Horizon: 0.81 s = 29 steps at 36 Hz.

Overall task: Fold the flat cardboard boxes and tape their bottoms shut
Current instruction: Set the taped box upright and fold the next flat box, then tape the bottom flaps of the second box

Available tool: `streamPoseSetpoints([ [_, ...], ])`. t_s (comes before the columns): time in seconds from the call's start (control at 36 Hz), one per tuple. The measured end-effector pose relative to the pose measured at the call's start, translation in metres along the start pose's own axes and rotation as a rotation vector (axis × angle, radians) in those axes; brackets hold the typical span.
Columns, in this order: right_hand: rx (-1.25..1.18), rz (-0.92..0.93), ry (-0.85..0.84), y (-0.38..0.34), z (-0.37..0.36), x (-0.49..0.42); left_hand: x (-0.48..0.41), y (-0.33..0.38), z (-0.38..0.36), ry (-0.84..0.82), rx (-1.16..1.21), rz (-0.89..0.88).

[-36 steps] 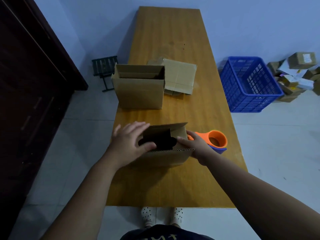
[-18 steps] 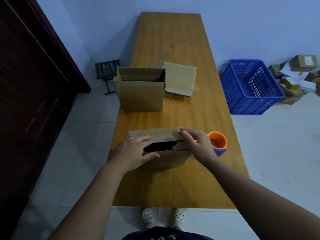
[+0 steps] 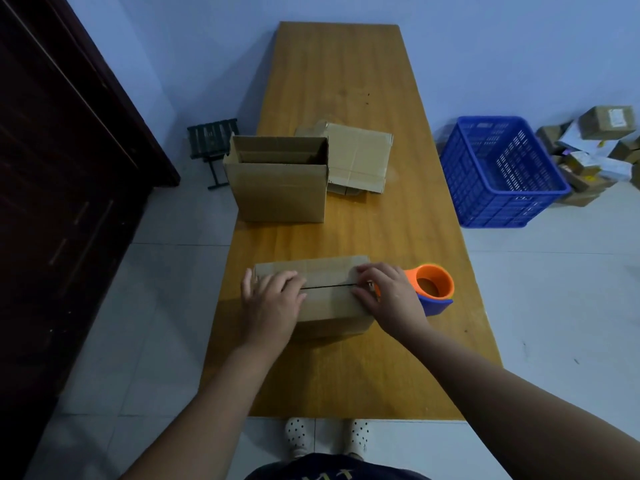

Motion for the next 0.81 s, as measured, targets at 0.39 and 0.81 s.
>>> streamPoseSetpoints([
  [0.39,0.182,-0.664,0.084,0.110,0.009,0.034,0.011,0.019,-0.014,0.120,0.122,-0.020],
  [0.81,0.377,-0.453,-0.454,0.129,-0.026,-0.009,0.013,0.018,-0.015,0.133,0.126,-0.035],
])
Point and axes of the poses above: each hand's wrist, its own x-axis away from the middle knuckle, its own z-axis out of the back of the hand, y = z × x, the point moved 9 cm from there along -x, towards the middle knuckle, and after that the axes turned 3 degrees about y, right-handed, at the moved point
